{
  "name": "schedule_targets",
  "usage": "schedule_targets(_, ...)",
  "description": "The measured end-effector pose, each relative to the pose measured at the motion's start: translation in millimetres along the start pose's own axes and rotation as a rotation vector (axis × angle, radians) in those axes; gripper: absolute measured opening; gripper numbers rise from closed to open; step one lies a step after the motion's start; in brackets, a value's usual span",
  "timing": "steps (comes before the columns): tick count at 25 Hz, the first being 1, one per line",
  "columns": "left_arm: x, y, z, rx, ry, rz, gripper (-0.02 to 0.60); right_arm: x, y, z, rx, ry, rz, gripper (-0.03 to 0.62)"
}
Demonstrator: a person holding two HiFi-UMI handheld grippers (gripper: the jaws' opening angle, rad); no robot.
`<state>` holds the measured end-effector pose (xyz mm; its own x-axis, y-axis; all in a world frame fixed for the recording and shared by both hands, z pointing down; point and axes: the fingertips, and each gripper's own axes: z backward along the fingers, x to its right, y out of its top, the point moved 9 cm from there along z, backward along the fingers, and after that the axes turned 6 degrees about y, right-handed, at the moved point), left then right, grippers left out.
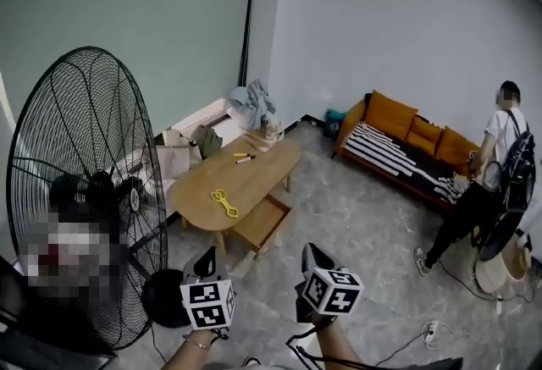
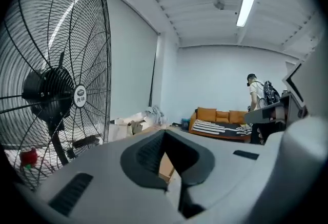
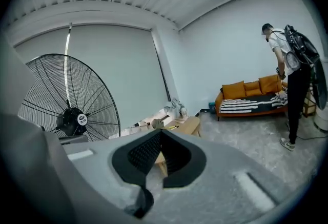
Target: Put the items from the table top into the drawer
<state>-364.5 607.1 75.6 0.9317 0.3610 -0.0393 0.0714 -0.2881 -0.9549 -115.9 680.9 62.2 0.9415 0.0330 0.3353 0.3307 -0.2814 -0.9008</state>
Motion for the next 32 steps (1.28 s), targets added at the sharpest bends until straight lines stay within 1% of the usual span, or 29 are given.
schedule_targets(5, 3.2, 3.5, -36.3, -0.011, 0.044, 0.016, -0.008, 33.1, 9.8, -22.4, -0.005, -0.01, -0.013, 0.005)
schedule_targets(11, 5.6, 7.0, -75.2, -0.03, 0.058, 0.026, -0.008, 58.2, 14.6, -50.9, -0.031, -0.024, -0.038, 0.005)
schedule_targets(15, 3.0, 8.9, -113.8, -0.032, 0.066, 0.035, -0.008, 72.6, 19.3, -83.1, -0.046, -0.026, -0.04, 0.005)
schedule_targets(18, 2.9, 9.7, -150.2, -0.036, 0.075, 0.058, -0.008, 90.5, 27.8, -109.4, -0.044, -0.032, -0.041, 0.005)
schedule_targets(22, -0.7, 20.9, -199.1, -0.033, 0.097, 0.072, -0.008, 111.1, 46.5, -150.6, -0.06, -0.029, -0.03, 0.006)
schedule_targets(25, -3.9, 35.6, -238.2, -0.032, 0.119, 0.084, -0.008, 126.9, 69.2, -186.3, -0.07, -0.023, -0.015, 0.005)
schedule_targets(32, -26.3, 62.2, -326.3, -0.031, 0.194, 0.126, -0.008, 147.5, 119.8, -286.2, -0.083, 0.03, 0.025, 0.005)
